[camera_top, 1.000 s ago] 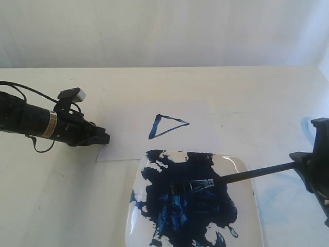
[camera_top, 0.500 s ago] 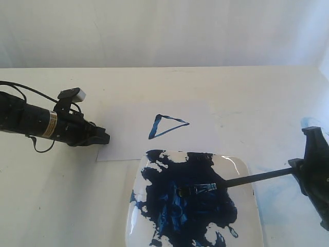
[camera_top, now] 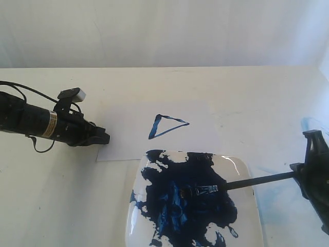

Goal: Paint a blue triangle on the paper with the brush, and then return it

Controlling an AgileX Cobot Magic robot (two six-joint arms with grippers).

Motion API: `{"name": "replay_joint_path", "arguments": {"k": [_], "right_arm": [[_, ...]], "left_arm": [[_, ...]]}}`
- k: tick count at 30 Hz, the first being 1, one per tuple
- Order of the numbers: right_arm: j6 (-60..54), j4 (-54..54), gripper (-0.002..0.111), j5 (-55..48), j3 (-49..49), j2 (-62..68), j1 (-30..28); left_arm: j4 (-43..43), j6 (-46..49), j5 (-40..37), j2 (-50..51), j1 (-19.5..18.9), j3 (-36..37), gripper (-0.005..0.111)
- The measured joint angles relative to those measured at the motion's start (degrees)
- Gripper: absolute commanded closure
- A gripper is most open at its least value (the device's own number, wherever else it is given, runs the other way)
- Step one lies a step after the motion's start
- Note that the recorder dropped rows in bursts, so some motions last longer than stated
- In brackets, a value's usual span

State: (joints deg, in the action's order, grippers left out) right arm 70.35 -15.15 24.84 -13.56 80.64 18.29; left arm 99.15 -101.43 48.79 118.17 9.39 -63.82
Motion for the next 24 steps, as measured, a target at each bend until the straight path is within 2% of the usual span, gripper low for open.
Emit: {"name": "replay_joint_path", "arguments": {"k": [24], "right_arm": [[-0.5, -2.8, 0.108, -3.4, 0.0, 0.2, 0.0]], "left_arm": [[0.0, 0.0, 0.0, 0.0, 0.0, 0.0, 0.107]]}}
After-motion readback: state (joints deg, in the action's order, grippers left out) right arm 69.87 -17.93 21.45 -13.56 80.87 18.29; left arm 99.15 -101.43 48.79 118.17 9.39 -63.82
